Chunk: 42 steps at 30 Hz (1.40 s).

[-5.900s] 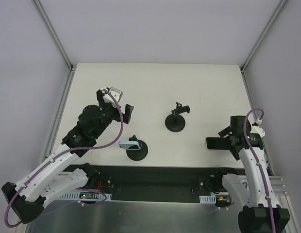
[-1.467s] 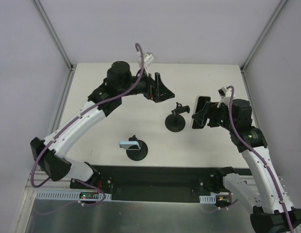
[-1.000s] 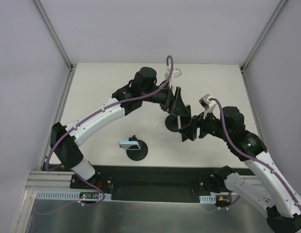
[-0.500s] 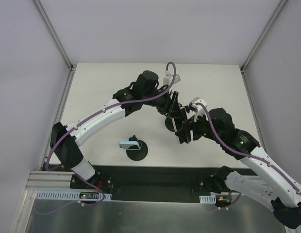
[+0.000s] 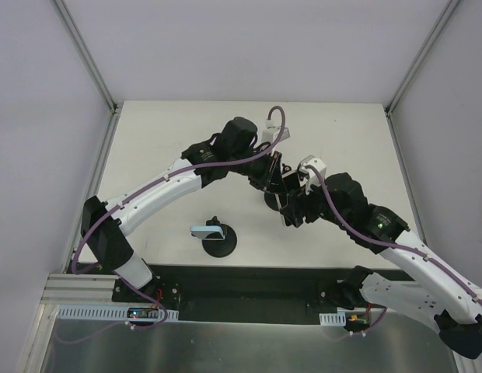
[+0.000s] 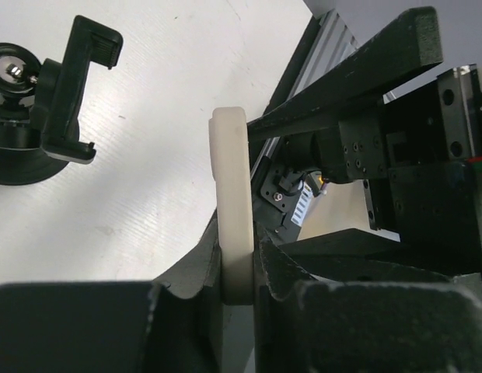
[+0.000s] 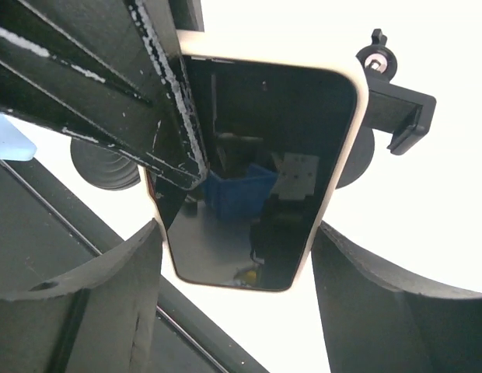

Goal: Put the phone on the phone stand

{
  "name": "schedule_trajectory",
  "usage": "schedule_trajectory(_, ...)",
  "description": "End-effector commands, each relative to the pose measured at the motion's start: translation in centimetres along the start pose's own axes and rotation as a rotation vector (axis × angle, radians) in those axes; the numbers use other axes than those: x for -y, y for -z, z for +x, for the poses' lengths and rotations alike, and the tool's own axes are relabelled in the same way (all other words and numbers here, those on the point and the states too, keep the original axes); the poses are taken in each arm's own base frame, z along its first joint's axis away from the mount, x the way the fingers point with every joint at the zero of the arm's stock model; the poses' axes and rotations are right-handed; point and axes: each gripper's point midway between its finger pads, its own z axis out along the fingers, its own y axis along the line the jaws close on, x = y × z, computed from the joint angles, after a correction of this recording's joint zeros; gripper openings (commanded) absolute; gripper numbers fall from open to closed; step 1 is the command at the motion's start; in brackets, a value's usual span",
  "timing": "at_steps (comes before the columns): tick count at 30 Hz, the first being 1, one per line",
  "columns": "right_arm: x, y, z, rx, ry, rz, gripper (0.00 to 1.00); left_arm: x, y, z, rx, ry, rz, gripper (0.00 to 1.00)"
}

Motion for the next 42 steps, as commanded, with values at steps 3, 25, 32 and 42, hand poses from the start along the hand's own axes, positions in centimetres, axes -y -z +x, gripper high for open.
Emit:
schedule_trajectory(3,-0.5,1.2,-4.0,0.125,0.033,-0.012,0.10,2.0,1.4,-1.8,0.054,-0.152,0.011,0.00)
schedule_trajectory(25,-7.4,3.2,-3.1,0.300,-0.021,-0.523,0.53,9.9,7.1,0.9,0.118,-0.501,0.383,0.00)
schedule_trajectory(32,-9.3,4.4,-4.0,0.434,0.023,-0.657,0.03,11.6,8.5,1.8,0.150,-0.548,0.480,0.05)
schedule_trajectory(42,-9.4,4.3,-4.2,0.465,0.039,-0.665,0.00,11.2,8.3,1.9,0.143,-0.484,0.457,0.34)
